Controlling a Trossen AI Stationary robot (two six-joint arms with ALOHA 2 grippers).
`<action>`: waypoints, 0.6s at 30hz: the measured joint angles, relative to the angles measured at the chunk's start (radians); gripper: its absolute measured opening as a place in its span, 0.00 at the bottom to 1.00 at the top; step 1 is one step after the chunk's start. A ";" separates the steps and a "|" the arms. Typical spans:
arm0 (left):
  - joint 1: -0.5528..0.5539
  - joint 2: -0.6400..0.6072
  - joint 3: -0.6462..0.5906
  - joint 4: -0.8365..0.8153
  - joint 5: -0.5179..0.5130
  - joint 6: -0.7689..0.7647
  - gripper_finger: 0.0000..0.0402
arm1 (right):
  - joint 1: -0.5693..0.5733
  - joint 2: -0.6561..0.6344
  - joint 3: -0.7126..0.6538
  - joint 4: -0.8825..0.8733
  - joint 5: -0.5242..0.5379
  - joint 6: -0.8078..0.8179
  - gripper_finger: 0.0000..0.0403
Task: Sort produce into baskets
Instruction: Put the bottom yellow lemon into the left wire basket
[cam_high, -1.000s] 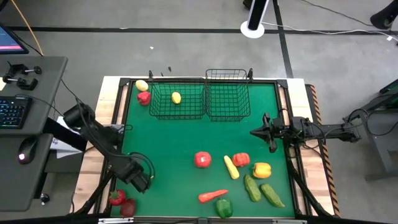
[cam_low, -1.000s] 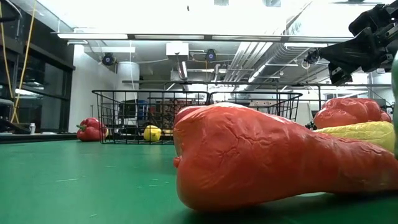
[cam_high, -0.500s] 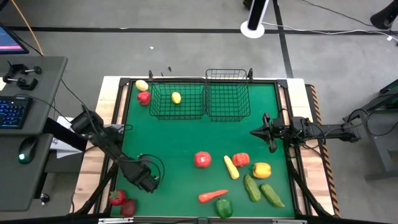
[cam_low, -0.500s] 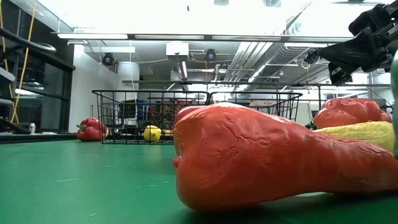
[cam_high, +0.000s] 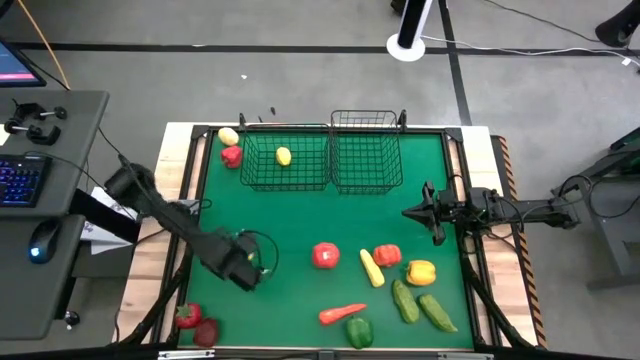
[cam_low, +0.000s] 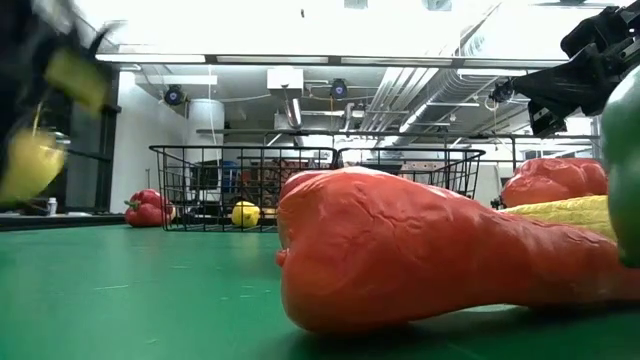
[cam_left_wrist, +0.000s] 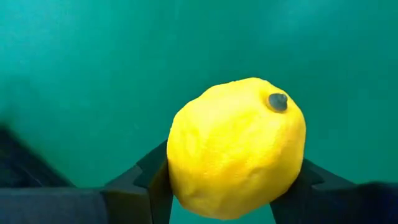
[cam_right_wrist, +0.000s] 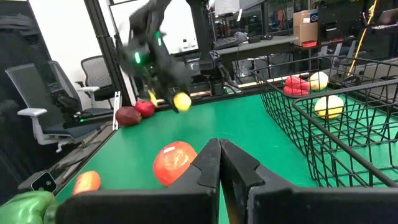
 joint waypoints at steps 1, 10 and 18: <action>0.018 -0.042 0.031 0.002 -0.056 0.021 0.44 | 0.000 0.000 0.000 0.000 0.000 0.000 0.00; 0.405 -0.320 0.253 0.031 -0.628 0.414 0.51 | 0.000 0.000 0.000 0.000 0.000 0.000 0.00; 0.889 -0.244 0.223 0.306 -0.198 0.835 0.52 | 0.000 0.000 0.000 0.000 0.000 0.000 0.00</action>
